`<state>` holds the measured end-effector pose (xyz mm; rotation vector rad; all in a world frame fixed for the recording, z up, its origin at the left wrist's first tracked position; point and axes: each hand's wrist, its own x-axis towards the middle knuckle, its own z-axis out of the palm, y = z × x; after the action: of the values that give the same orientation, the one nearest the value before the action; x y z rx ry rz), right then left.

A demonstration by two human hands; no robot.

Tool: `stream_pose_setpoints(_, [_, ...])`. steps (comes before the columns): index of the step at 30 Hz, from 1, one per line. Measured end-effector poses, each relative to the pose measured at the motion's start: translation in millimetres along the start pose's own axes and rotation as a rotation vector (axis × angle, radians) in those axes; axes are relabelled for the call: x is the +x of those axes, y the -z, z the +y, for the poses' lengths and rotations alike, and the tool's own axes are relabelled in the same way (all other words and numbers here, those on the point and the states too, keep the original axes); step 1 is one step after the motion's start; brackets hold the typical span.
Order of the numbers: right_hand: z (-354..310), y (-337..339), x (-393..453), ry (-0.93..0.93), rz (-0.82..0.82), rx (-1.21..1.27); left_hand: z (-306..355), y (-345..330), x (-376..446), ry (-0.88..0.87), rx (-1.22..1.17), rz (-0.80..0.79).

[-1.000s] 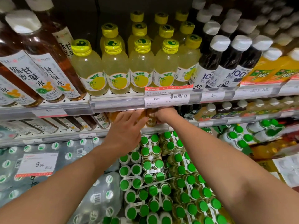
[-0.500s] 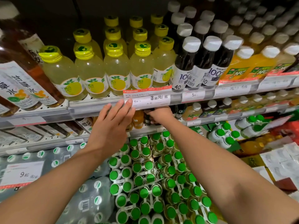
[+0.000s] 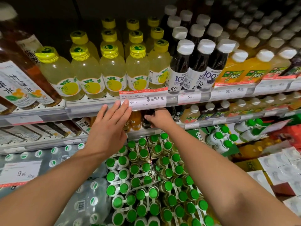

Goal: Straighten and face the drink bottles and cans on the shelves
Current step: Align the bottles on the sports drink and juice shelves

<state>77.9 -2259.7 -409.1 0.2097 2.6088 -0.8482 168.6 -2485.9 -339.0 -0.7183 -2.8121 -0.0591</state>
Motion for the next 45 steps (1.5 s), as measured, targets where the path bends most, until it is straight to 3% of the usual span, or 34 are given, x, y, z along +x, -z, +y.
stream_pose_setpoints(2, [11,8,-10,0.046,0.159,-0.185,0,1,0,-0.002,0.01,-0.009])
stream_pose_setpoints(5, [28,22,-7,0.029,0.285,-0.198,-1,2,-1,0.003,0.021,-0.029])
stream_pose_setpoints(12, [37,25,19,-0.172,-0.091,0.166,1,0,-1,0.014,0.04,-0.052])
stream_pose_setpoints(18, [40,30,19,-0.084,-0.07,-0.015,3,0,-2,0.013,0.052,-0.061])
stream_pose_setpoints(23, [45,27,15,-0.058,-0.093,0.174,1,-1,-2,0.015,0.042,-0.071])
stream_pose_setpoints(26, [49,28,6,0.005,-0.112,0.128,1,-2,-2,0.01,0.041,-0.07])
stream_pose_setpoints(31, [76,42,-2,0.112,0.262,-0.19,0,-4,-2,0.01,0.054,-0.069])
stream_pose_setpoints(33, [82,49,3,0.058,0.306,-0.244,1,-5,-2,0.007,0.055,-0.063])
stream_pose_setpoints(37, [83,51,20,-0.107,0.019,0.143,1,-4,-2,0.003,0.052,-0.06])
stream_pose_setpoints(39, [81,48,27,-0.169,-0.045,0.298,2,-2,-2,-0.001,0.055,-0.066])
stream_pose_setpoints(45, [82,48,27,-0.118,-0.034,0.114,2,0,-2,0.007,0.068,-0.096])
